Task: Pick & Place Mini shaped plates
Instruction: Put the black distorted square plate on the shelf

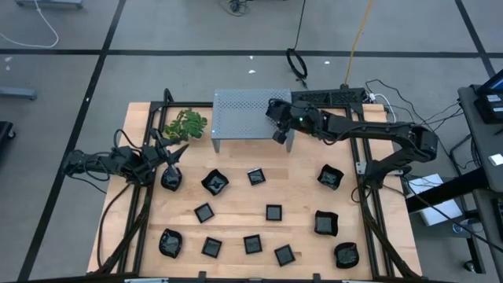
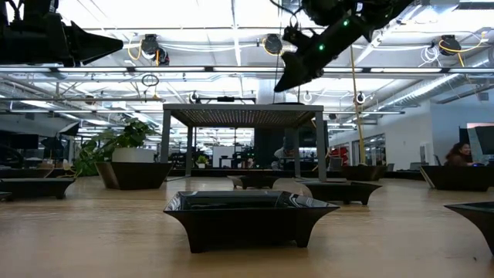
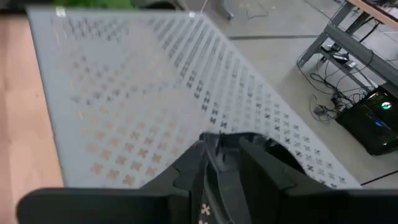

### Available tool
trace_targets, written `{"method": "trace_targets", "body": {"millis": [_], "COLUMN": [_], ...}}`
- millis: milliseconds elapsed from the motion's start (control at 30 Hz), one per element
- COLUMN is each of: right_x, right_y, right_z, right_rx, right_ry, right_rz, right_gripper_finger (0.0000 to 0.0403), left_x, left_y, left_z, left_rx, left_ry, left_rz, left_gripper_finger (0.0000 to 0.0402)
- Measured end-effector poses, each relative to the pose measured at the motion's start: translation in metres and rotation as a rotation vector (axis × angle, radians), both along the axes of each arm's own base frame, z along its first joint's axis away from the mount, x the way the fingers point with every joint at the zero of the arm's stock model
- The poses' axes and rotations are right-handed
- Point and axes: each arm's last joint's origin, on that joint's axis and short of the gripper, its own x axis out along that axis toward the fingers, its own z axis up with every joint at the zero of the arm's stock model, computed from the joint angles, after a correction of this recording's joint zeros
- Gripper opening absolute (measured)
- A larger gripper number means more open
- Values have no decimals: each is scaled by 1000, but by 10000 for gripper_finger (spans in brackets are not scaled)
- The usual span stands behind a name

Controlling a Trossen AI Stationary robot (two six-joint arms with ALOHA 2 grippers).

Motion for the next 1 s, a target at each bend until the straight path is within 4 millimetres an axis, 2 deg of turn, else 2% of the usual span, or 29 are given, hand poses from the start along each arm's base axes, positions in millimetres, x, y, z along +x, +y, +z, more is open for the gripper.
{"method": "trace_targets", "body": {"millis": [233, 467, 733, 1000], "right_x": [-18, -37, -47, -48], "right_y": [21, 50, 78, 103], "right_z": [36, 70, 106, 119], "right_rx": [-26, -61, -60, 72], "right_ry": [-130, -272, -588, -772], "right_rz": [39, 125, 211, 290], "right_gripper_finger": [117, 113, 105, 105], "left_x": [0, 0, 0, 0], "left_y": [0, 0, 0, 0], "left_z": [0, 0, 0, 0], "left_rx": [0, 0, 0, 0], "left_ry": [0, 0, -1, -1], "left_rz": [0, 0, 0, 0], "left_gripper_finger": [127, 127, 127, 127]}}
